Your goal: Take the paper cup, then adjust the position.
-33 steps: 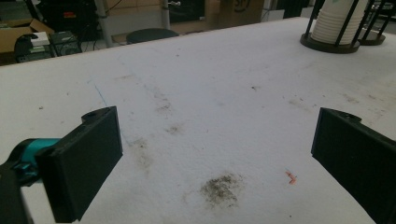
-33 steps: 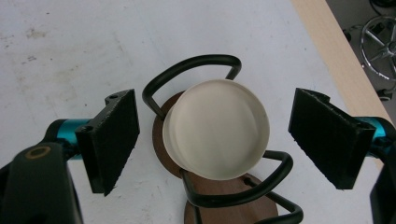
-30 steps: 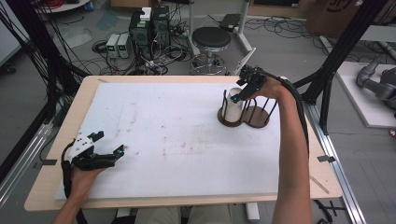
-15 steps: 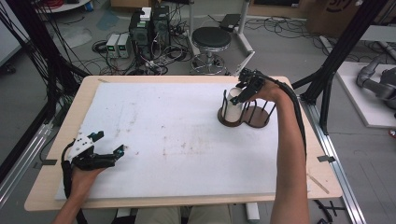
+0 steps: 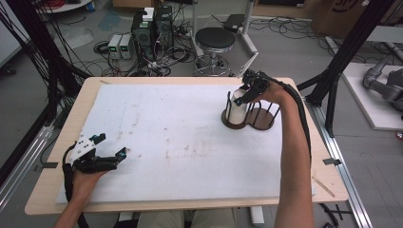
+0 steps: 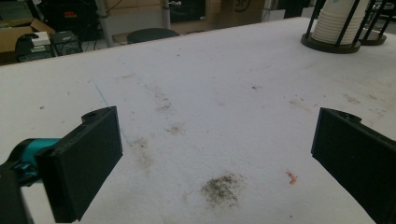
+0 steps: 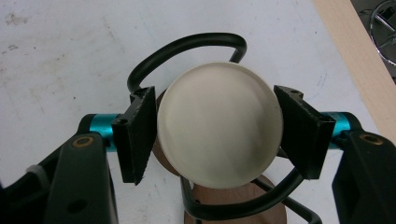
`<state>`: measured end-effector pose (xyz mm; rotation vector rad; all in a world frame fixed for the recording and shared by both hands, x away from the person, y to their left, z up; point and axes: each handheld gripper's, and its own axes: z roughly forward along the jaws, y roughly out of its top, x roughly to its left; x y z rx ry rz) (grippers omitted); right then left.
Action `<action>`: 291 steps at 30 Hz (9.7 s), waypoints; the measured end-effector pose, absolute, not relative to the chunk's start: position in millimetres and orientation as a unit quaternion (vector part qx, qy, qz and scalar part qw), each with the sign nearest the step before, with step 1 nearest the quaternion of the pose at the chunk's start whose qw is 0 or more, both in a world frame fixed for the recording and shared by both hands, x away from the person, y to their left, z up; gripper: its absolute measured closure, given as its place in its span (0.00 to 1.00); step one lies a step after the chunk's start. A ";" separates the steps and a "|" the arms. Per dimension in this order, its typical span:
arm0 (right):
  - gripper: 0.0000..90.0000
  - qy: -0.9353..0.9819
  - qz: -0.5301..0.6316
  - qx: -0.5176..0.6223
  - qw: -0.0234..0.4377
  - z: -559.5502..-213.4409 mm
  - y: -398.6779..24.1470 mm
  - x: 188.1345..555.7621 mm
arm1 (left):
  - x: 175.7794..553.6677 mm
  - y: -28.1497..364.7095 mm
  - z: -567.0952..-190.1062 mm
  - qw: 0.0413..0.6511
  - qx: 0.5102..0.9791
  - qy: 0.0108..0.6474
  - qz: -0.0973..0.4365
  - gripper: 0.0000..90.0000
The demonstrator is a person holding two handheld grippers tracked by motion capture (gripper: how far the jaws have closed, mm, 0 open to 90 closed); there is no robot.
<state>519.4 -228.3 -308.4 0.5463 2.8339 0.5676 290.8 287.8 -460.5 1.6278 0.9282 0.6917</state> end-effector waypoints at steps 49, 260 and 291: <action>0.40 0.946 0.222 0.195 0.133 -247.6 -232.2 509.7 | 290.8 286.8 -460.8 0.541 0.684 0.392 0.293 0.02; 0.41 0.809 0.585 0.053 0.008 -343.5 -151.0 339.6 | 341.9 124.1 -367.6 0.658 0.752 0.044 0.004 0.02; 0.41 0.801 0.597 0.043 -0.003 -344.3 -151.6 340.3 | 342.4 118.4 -384.3 0.635 0.772 0.018 -0.017 0.29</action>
